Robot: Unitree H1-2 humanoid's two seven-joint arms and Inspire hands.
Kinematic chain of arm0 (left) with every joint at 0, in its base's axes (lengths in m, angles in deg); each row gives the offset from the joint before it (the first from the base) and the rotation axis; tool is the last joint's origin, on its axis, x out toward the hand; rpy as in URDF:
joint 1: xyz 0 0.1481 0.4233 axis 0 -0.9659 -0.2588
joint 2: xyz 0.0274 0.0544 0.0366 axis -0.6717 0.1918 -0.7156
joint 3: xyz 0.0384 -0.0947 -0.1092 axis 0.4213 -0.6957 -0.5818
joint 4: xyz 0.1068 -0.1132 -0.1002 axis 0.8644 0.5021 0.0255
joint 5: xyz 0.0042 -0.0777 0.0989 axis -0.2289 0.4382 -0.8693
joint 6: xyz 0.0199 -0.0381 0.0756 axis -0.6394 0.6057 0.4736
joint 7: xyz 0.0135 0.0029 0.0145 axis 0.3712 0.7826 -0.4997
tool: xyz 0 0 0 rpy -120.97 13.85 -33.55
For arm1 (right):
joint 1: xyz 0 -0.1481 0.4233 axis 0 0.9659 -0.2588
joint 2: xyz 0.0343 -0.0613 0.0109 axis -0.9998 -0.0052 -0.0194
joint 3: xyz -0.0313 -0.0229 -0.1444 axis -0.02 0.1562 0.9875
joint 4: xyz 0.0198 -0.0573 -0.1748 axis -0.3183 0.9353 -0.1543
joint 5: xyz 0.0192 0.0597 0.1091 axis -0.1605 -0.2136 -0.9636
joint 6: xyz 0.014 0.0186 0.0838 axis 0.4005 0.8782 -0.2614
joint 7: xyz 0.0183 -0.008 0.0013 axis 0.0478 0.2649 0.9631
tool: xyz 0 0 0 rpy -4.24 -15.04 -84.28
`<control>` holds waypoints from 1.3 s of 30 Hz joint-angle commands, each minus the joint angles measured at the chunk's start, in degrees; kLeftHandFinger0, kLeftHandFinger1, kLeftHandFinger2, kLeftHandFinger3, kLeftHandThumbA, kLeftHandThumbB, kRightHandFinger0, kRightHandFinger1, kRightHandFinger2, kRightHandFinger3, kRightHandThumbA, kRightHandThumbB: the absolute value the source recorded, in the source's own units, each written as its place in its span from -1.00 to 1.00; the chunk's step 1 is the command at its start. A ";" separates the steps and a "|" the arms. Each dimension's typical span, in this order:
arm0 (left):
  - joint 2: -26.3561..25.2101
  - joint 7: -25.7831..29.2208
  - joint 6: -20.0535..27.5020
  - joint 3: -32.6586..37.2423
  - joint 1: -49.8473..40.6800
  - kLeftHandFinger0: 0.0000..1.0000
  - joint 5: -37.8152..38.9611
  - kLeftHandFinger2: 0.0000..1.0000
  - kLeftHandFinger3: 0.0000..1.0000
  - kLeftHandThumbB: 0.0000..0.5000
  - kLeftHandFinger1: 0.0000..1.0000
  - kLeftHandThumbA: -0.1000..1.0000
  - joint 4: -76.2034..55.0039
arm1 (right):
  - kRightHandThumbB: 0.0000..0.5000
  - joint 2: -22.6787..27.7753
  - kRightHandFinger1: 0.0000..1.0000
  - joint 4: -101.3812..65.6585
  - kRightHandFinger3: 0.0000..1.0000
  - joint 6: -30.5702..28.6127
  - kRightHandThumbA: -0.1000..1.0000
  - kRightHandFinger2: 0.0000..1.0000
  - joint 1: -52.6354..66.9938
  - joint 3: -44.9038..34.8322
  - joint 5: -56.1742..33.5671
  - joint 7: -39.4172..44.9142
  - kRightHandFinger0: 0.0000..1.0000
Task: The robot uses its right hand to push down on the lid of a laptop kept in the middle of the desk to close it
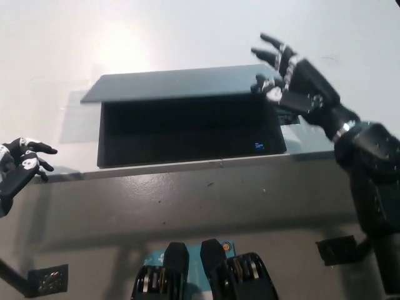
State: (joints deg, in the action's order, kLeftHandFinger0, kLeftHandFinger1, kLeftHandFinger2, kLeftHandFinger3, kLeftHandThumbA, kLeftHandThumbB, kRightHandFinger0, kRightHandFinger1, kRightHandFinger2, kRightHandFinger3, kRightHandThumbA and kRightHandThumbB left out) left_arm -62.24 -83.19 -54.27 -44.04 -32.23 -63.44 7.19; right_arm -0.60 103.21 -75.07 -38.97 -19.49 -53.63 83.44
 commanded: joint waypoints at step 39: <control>-2.31 0.00 0.45 -0.28 3.13 -0.33 -0.33 -0.04 0.07 -0.37 -0.25 -1.00 -0.27 | 0.11 7.99 1.00 -31.40 1.00 16.55 0.05 0.95 15.24 -8.37 -12.88 1.50 1.00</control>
State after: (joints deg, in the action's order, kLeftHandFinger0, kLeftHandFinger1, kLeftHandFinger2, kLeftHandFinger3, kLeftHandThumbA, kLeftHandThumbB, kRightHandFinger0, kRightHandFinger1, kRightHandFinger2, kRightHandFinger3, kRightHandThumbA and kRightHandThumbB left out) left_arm -62.63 -83.29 -54.30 -43.76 -30.53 -63.60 8.20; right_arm 3.61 80.58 -61.83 -25.29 -24.28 -60.03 83.18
